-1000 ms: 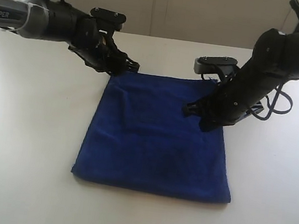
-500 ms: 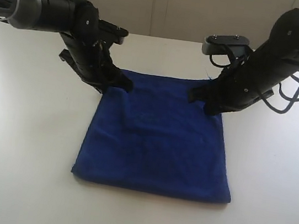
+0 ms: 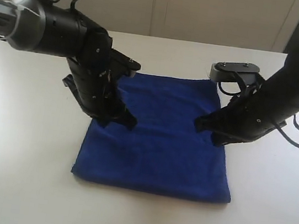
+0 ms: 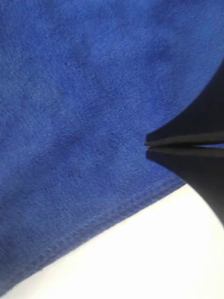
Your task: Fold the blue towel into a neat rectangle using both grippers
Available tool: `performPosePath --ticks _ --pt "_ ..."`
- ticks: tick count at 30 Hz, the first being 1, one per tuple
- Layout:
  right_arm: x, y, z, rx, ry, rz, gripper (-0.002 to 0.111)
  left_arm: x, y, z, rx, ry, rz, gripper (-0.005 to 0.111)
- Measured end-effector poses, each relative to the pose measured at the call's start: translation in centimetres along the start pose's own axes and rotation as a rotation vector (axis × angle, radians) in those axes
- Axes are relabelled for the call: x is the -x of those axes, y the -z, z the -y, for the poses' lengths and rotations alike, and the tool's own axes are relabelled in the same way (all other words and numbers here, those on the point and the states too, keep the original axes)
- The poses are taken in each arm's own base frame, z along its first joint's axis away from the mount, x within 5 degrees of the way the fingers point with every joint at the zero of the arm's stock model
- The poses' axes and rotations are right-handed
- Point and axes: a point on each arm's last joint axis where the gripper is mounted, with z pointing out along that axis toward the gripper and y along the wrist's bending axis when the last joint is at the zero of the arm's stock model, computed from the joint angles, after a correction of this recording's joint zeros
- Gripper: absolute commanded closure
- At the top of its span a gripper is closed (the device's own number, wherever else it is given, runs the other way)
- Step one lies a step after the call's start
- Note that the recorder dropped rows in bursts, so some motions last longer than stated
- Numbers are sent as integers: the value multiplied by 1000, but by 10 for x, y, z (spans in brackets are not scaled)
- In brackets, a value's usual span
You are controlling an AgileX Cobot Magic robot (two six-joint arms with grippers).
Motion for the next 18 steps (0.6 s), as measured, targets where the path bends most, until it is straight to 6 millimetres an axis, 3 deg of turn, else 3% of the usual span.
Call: performPosePath --ticks 8,18 --pt "-25 15 -3 -4 -42 22 108 -42 13 -3 -5 103 32 107" --pt "-57 9 0 -22 -166 16 108 -85 23 -5 -30 252 107 107"
